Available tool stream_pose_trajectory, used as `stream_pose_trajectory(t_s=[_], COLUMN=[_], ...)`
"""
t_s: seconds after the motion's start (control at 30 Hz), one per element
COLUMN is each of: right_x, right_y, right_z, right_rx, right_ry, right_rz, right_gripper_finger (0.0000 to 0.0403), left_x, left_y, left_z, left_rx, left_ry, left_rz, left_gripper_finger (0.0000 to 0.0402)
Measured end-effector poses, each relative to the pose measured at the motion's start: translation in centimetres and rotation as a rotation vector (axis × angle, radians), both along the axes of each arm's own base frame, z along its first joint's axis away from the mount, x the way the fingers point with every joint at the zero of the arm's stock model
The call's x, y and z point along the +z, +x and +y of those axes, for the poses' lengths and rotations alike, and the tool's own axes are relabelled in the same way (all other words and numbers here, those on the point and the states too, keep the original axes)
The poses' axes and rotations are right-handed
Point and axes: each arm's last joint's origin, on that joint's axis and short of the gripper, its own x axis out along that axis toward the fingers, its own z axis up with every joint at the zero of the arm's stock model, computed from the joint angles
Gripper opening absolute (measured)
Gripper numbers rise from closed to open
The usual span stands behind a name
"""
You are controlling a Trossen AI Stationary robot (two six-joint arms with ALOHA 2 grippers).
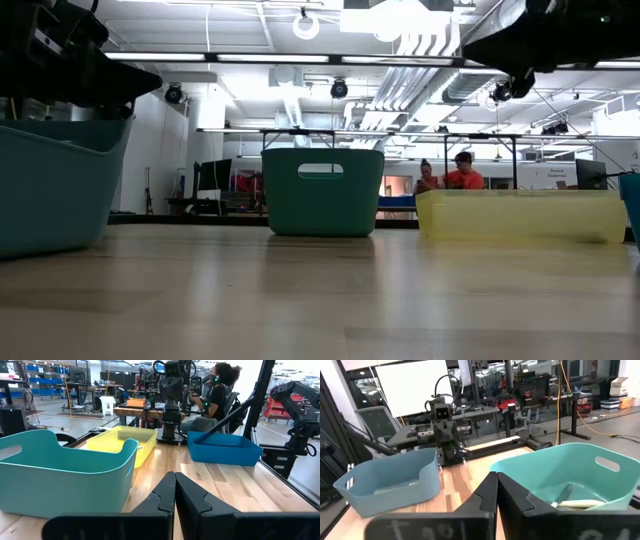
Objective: Sort silverware by color (type)
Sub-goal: Return to Home Position
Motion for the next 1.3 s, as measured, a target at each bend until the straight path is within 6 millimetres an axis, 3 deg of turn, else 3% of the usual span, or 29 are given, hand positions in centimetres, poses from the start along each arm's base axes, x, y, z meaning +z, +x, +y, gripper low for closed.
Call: stream_pose_trajectory(t_s=[0.37, 0.77, 1.07, 1.3], right_x=[-2.6, -3.9, -4.3, -4.5], right_y=[-2.3, -3.3, -4.3, -4.8], right_z=[-0.3, -0.3, -1.3, -1.4], right_rx=[0.026, 0.076, -0.014, 0.122], right_ry=[-0.052, -0.145, -0.126, -0.205], right_rz=[-0.061, -0.099, -0.077, -0.065], right_gripper_finger=[0.0001, 0.0000, 0.0000, 0.0000], left_x=[0.0, 0.0, 0.0, 0.0], left_y=[0.0, 0.0, 0.0, 0.0], left_z=[0.0, 0.0, 0.0, 0.0], left_rx=[0.000, 0.000, 0.000, 0.000], left_ry=[-0.001, -0.001, -0.001, -0.001], left_rz=[0.000, 0.000, -0.001, -0.001], left_gripper_finger=[0.0001, 0.0001, 0.0001, 0.0001])
